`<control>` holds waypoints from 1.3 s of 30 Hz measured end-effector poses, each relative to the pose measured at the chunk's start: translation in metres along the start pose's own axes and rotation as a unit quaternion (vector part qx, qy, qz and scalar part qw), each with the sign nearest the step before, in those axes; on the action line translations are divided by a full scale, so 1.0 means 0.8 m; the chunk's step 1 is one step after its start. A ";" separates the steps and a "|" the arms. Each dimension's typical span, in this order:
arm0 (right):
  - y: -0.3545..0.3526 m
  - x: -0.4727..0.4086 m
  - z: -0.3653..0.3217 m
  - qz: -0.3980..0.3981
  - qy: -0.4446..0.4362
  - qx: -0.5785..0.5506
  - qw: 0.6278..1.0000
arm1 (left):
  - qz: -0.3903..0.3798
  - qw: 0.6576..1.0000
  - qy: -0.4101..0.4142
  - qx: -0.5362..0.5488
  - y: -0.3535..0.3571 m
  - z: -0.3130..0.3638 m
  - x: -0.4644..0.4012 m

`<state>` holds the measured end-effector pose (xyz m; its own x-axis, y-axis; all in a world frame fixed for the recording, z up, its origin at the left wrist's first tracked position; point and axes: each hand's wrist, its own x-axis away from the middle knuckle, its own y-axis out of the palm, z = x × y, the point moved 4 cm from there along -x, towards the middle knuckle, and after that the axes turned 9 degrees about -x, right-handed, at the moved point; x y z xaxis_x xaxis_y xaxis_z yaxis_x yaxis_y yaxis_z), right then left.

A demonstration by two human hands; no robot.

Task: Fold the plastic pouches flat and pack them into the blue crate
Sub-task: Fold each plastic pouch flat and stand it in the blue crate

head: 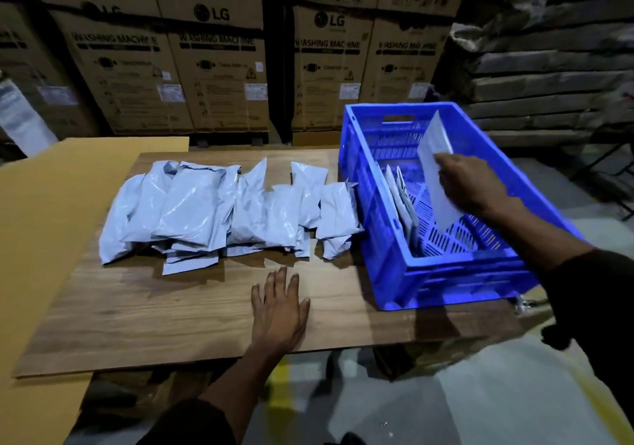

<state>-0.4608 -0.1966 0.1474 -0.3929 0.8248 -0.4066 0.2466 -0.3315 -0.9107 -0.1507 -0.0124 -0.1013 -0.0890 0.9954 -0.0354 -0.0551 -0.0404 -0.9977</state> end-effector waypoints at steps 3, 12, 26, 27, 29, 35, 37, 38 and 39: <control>0.050 0.001 0.018 -0.101 -0.001 0.032 0.994 | 0.003 1.000 -0.010 0.005 0.003 -0.004 0.001; 0.114 0.003 0.012 -0.228 -0.087 0.008 0.970 | 0.050 0.999 -0.017 0.002 0.000 0.003 0.003; 0.142 0.000 0.046 -0.279 0.274 -0.212 0.896 | 0.058 0.998 -0.017 -0.025 -0.006 0.005 0.003; 0.146 -0.002 0.054 -0.279 0.295 -0.230 0.884 | 0.059 0.998 -0.016 -0.025 -0.006 0.005 0.003; 0.166 -0.007 0.075 -0.274 0.319 -0.253 0.871 | 0.058 0.998 -0.016 -0.026 -0.008 0.005 0.004; 0.213 -0.019 0.078 -0.290 0.326 -0.353 0.828 | 0.058 0.998 -0.013 -0.021 -0.007 0.004 0.005; 0.246 -0.025 0.093 -0.293 0.299 -0.373 0.828 | 0.057 0.998 -0.013 -0.023 -0.007 0.004 0.005; 0.266 -0.026 0.106 -0.295 0.293 -0.387 0.823 | 0.056 0.998 -0.014 -0.023 -0.008 0.004 0.006; 0.273 -0.026 0.111 -0.286 0.288 -0.399 0.822 | 0.056 0.998 -0.014 -0.023 -0.008 0.004 0.005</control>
<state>-0.4770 -0.3268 -0.0497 -0.2190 0.8972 0.3834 0.7602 0.4032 -0.5094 -0.1538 -0.0081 -0.0950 -0.1203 0.9820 -0.1458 0.0028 -0.1465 -0.9892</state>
